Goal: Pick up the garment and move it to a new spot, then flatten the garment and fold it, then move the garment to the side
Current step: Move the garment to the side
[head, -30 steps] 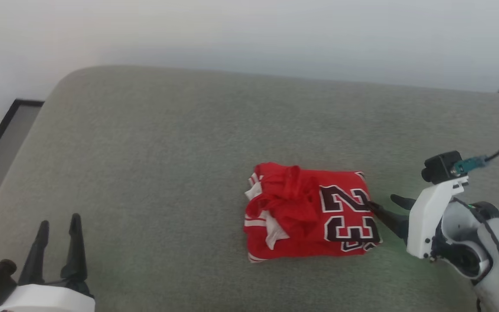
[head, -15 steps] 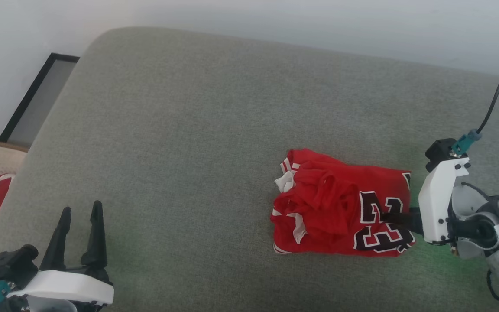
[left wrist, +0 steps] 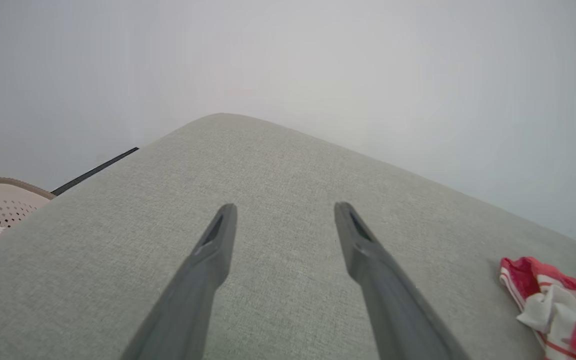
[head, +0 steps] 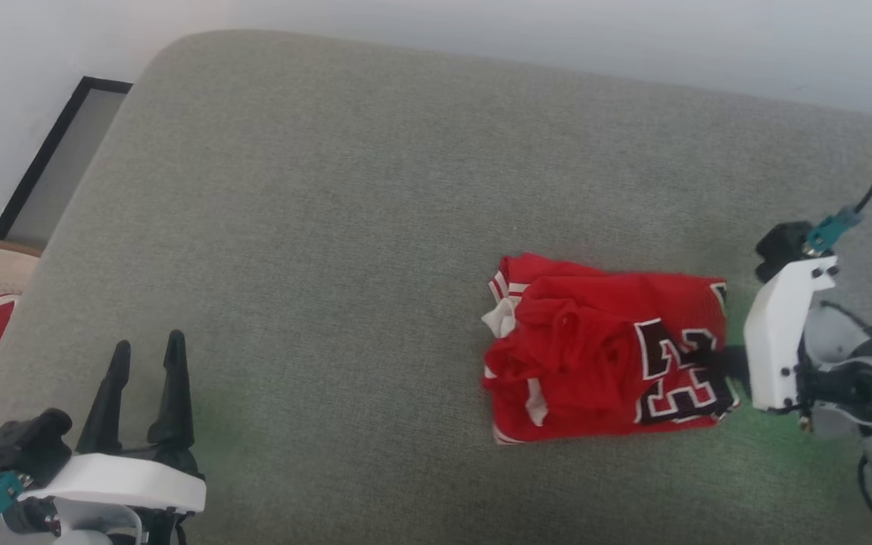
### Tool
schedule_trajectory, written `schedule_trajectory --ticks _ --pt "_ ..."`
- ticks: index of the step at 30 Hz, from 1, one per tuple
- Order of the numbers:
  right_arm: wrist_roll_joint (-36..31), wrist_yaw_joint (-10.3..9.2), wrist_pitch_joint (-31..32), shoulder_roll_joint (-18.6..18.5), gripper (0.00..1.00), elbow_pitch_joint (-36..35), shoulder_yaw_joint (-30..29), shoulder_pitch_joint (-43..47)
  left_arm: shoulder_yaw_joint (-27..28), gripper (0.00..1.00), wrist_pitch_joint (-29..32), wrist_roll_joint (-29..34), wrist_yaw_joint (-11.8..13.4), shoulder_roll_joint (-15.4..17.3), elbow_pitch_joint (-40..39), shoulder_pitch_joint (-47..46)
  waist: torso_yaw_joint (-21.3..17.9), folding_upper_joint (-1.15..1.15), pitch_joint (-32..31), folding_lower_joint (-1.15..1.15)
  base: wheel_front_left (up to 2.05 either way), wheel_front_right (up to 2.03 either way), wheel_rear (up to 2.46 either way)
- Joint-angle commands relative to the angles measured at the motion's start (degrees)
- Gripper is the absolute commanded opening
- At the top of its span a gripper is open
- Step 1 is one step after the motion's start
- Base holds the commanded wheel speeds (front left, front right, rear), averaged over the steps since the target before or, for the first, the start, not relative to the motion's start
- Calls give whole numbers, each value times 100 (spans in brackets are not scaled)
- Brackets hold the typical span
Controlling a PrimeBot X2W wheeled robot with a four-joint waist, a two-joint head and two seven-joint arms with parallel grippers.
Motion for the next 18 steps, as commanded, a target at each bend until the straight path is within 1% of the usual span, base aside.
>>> schedule_trajectory --ticks 1,8,15,16,18 --pt "-41 -3 0 -17 0 -43 -57 -23 -18 100 -25 31 -12 18 -21 -75 -24 0 8 0 0 0 0" --pt "-331 -3 3 -104 0 -252 -494 -125 -176 100 -25 90 -12 101 -73 -285 -184 0 83 0 0 0 0" --pt "-663 -3 -90 -379 0 -300 -910 -325 -362 100 -24 172 -12 139 -177 -591 -448 0 295 0 0 0 0" --pt "-726 -3 -107 -483 0 -296 -1005 -403 -433 100 -25 192 -12 129 -200 -688 -532 0 363 0 0 0 0" --pt "-804 -3 -140 -554 0 -268 -1087 -492 -517 100 -25 231 -12 137 -223 -800 -620 0 433 0 0 0 0"
